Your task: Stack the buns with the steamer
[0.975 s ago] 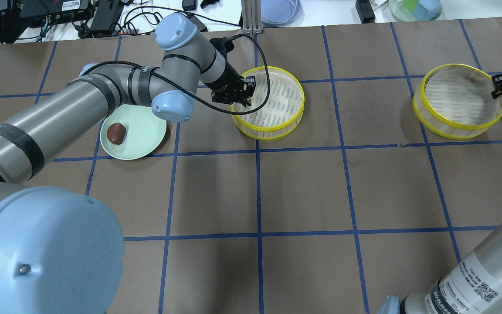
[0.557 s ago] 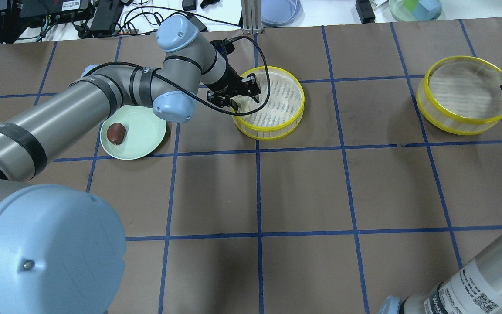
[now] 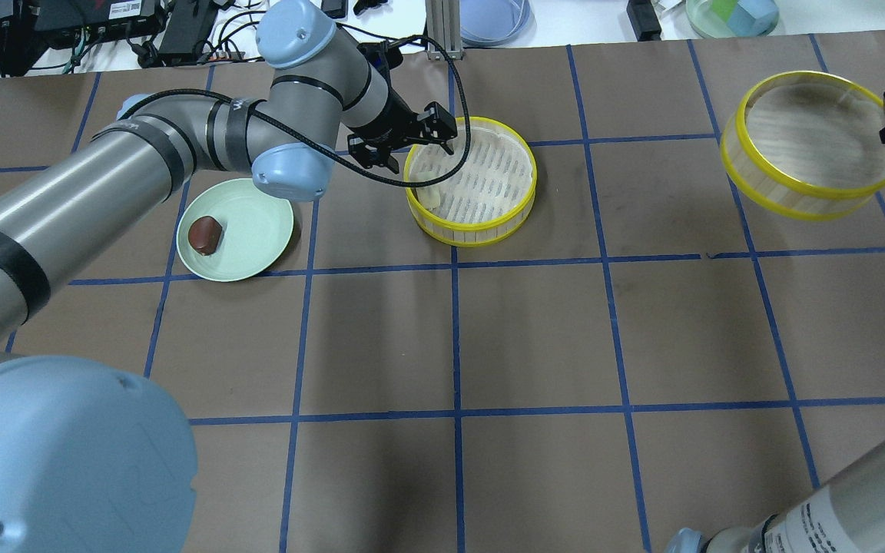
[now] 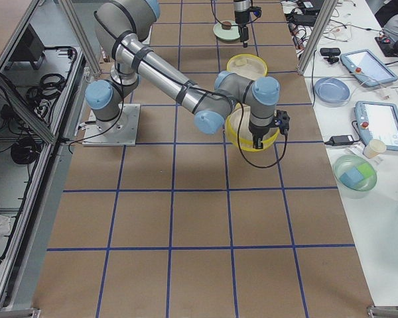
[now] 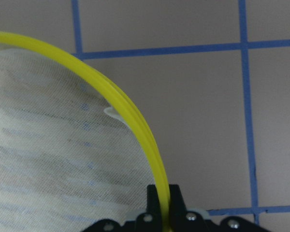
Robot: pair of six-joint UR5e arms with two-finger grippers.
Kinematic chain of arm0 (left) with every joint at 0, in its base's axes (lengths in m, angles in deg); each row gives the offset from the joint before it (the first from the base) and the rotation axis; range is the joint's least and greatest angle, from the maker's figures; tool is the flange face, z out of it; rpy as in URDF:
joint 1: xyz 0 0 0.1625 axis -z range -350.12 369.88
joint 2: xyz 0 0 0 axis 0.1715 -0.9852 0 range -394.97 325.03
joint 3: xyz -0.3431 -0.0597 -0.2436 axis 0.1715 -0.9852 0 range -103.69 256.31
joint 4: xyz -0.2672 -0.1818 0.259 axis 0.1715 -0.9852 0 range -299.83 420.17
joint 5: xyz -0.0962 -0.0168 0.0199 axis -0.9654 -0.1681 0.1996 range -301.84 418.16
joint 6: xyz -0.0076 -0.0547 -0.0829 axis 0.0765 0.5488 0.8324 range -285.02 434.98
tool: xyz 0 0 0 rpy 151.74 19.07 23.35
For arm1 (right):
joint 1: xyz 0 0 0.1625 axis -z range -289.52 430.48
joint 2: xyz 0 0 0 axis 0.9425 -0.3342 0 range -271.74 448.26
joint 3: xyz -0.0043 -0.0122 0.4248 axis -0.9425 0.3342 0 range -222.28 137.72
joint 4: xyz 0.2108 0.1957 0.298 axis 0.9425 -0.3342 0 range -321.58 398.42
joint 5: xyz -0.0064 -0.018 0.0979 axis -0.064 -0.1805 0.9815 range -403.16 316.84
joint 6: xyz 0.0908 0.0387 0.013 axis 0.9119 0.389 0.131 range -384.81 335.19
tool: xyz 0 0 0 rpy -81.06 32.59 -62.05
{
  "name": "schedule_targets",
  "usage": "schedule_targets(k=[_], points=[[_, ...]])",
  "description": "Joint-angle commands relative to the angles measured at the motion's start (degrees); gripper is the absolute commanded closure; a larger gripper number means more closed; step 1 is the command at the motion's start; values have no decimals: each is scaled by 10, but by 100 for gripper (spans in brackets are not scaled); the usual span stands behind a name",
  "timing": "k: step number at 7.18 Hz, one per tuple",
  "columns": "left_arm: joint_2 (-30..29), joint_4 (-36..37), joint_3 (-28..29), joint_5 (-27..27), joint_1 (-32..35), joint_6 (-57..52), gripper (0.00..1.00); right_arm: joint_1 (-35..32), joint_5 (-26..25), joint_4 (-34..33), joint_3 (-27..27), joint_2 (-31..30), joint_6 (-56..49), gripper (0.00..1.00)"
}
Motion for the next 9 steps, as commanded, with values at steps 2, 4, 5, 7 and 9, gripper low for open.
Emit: schedule_targets(k=[2, 4, 5, 7, 9], points=[[21, -34, -8, 62, -102, -132, 1, -121, 1, 1, -24, -50, 200, 100], [19, -39, -33, 127, -139, -215, 0, -252, -35, -12, -24, -49, 359, 100], [16, -38, -52, 161, -144, -234, 0, -304, -59, -43, -24, -38, 413, 100], [11, -33, -64, 159, -184, -335, 0, -359, -61, -62, -24, 9, 490, 100], [9, -38, -84, 173, -196, -378, 0, -379, -64, -97, -26, 39, 520, 100]])
